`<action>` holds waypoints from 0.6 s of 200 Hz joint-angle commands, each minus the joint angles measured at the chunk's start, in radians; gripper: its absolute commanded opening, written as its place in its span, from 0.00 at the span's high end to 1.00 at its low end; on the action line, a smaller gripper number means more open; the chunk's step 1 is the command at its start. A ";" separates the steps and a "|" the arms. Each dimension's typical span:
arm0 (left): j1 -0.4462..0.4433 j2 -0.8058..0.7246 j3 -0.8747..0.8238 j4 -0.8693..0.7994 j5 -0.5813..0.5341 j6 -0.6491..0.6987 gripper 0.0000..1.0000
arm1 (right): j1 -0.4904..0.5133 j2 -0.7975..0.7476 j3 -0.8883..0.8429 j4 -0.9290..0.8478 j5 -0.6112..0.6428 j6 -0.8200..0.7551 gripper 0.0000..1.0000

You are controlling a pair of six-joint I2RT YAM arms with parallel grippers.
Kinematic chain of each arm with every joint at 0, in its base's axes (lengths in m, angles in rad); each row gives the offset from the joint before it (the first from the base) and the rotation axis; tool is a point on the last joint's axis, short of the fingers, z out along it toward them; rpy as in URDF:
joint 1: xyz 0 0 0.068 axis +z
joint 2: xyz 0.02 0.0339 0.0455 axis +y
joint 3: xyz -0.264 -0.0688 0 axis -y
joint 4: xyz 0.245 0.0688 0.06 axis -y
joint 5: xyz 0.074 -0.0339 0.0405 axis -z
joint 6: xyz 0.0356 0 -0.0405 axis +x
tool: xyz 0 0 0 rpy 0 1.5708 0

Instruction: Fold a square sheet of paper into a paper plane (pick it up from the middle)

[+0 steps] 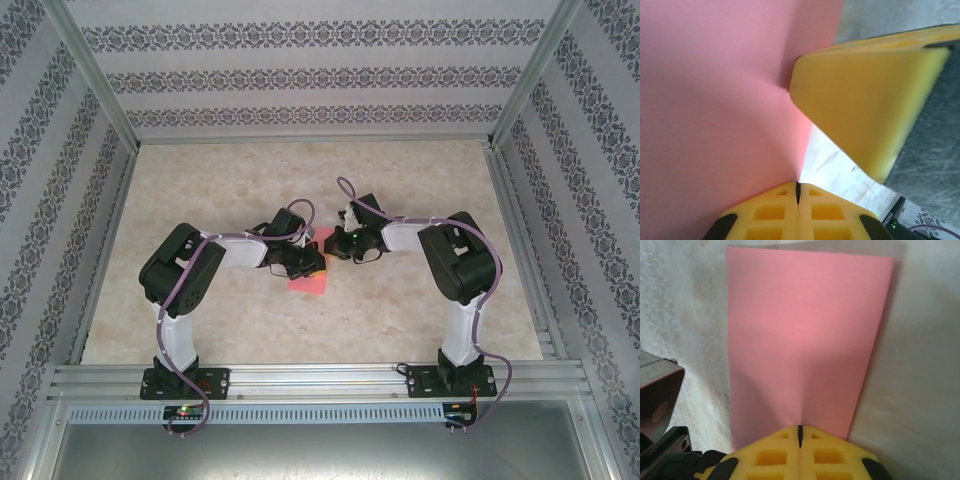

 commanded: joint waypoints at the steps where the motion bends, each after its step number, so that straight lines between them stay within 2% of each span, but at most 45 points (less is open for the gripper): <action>1: -0.014 0.017 0.024 -0.051 -0.021 0.031 1.00 | 0.010 -0.030 -0.016 0.048 -0.036 -0.020 1.00; 64: -0.014 0.032 0.023 -0.097 -0.044 0.043 1.00 | 0.021 0.009 -0.035 0.026 0.003 -0.043 1.00; 120: -0.013 0.046 0.014 -0.209 -0.056 0.063 1.00 | -0.063 0.055 0.035 0.012 0.036 -0.031 1.00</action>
